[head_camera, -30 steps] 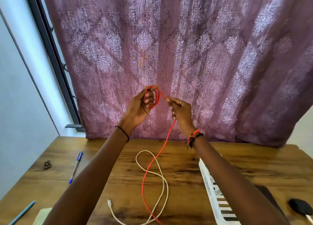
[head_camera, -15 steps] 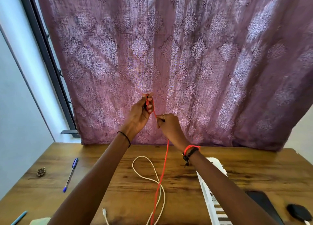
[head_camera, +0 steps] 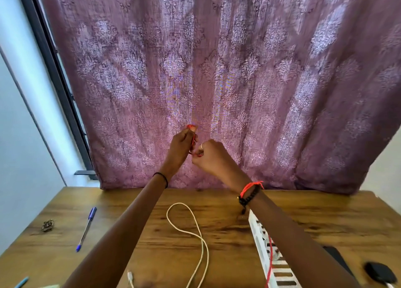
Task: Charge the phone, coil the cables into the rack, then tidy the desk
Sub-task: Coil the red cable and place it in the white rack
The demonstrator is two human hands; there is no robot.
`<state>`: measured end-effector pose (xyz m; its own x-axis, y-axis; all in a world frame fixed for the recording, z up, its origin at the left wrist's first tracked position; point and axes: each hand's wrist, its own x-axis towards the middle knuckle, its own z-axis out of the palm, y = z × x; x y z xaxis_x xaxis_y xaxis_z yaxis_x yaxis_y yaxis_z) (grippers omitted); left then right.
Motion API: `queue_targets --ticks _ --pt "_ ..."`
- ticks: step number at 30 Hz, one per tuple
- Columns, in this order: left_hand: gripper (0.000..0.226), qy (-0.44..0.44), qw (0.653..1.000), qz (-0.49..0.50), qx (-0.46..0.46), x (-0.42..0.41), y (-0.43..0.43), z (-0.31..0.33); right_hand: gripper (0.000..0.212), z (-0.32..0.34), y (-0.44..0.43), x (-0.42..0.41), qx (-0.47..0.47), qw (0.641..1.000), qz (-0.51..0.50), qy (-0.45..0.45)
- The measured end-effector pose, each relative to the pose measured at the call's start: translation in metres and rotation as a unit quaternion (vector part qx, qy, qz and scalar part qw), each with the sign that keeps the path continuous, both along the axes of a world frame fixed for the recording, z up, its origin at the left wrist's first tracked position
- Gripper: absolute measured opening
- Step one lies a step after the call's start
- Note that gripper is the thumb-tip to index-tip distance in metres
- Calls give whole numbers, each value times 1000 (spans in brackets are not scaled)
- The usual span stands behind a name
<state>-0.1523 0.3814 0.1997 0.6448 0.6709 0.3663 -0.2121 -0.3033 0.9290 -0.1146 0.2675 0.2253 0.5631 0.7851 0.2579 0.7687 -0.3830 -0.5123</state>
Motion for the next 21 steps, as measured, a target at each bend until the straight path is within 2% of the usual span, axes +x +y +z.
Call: queue_targets --ticks 4,7,10,14,21 --pt "35 56 990 12 129 -5 0 0 17 27 -13 1 18 1000 6 18" --pt "25 78 984 0 158 -9 1 0 15 41 -20 4 32 999 14 23" --pt "27 94 980 -15 175 -13 -1 0 14 48 -24 8 39 998 26 30" --pt "32 84 983 -60 154 -21 -12 7 16 52 -29 13 61 997 33 46" --pt "33 49 985 -164 23 -29 -18 5 11 57 -38 24 119 982 37 142"
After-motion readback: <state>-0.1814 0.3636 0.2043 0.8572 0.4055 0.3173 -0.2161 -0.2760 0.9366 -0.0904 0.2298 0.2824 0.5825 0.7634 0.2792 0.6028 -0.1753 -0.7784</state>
